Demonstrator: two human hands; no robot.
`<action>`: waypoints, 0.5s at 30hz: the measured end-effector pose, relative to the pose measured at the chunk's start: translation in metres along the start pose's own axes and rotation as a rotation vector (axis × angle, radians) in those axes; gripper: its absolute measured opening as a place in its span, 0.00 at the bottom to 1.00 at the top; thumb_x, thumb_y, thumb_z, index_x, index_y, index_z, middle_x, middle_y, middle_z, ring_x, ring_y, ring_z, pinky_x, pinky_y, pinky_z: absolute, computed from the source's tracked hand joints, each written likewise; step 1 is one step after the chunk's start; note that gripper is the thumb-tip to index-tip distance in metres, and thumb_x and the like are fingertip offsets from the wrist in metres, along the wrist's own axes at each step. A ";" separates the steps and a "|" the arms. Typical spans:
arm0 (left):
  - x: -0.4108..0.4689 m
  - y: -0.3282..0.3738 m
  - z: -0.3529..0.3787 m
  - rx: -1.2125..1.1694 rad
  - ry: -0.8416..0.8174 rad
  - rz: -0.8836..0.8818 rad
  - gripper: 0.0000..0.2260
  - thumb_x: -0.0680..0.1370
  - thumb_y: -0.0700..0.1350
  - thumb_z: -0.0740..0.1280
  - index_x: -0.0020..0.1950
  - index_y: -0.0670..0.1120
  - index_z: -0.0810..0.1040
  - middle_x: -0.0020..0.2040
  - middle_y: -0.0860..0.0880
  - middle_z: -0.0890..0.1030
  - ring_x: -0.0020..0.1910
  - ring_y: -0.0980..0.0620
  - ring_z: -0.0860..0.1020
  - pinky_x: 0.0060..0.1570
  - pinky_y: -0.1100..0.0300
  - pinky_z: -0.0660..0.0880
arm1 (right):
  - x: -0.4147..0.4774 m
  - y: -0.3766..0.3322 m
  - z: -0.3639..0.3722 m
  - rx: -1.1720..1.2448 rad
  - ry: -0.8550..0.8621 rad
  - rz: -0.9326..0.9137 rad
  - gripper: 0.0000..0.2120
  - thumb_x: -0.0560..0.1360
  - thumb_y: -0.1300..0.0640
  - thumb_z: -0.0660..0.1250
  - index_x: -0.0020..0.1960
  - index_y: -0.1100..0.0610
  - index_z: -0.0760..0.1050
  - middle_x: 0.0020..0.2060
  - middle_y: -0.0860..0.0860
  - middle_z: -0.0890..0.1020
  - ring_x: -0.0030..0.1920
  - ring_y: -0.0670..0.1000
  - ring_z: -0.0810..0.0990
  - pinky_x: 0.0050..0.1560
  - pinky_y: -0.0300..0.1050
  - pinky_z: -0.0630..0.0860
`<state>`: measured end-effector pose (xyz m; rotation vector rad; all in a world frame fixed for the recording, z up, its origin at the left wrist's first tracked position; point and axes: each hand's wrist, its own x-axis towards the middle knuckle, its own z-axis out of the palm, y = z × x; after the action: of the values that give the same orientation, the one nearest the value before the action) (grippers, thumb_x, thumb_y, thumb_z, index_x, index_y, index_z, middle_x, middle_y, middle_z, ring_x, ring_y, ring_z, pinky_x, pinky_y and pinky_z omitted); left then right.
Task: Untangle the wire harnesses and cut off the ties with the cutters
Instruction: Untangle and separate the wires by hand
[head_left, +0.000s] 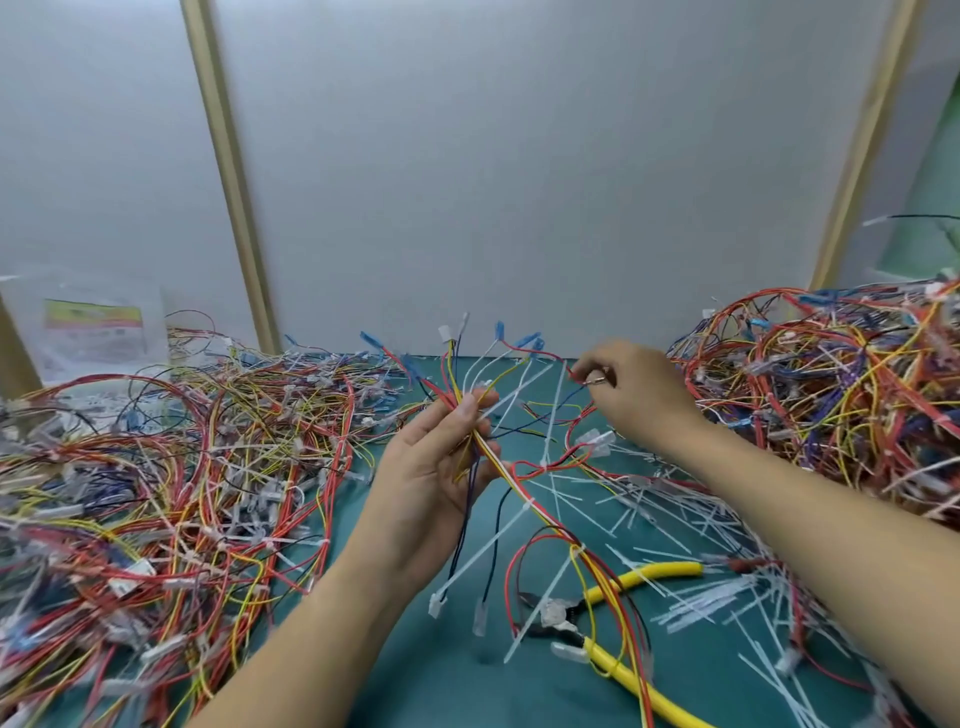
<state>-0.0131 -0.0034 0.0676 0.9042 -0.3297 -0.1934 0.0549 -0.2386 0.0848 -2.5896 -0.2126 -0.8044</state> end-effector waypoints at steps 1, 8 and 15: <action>0.000 0.000 0.000 -0.005 -0.004 0.001 0.06 0.74 0.45 0.70 0.47 0.48 0.86 0.38 0.50 0.78 0.38 0.54 0.75 0.38 0.65 0.77 | -0.008 -0.007 -0.006 0.054 -0.024 0.052 0.10 0.76 0.62 0.65 0.44 0.51 0.84 0.36 0.46 0.83 0.33 0.47 0.76 0.34 0.41 0.66; 0.001 0.003 -0.003 -0.085 -0.067 -0.017 0.08 0.74 0.45 0.69 0.51 0.45 0.83 0.37 0.50 0.76 0.34 0.54 0.77 0.35 0.65 0.77 | -0.067 -0.047 0.006 0.221 -0.450 0.455 0.22 0.76 0.42 0.70 0.33 0.59 0.76 0.25 0.54 0.80 0.19 0.50 0.72 0.21 0.35 0.65; 0.009 -0.010 -0.011 0.504 0.301 0.072 0.15 0.77 0.34 0.63 0.33 0.43 0.81 0.31 0.46 0.78 0.26 0.51 0.75 0.26 0.57 0.77 | -0.059 -0.053 0.005 0.911 -0.139 0.612 0.07 0.80 0.62 0.65 0.45 0.58 0.80 0.40 0.53 0.85 0.27 0.50 0.76 0.24 0.38 0.69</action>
<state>-0.0009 -0.0048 0.0550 1.3976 -0.1284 0.1008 -0.0046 -0.1896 0.0657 -1.6811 0.1508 -0.2050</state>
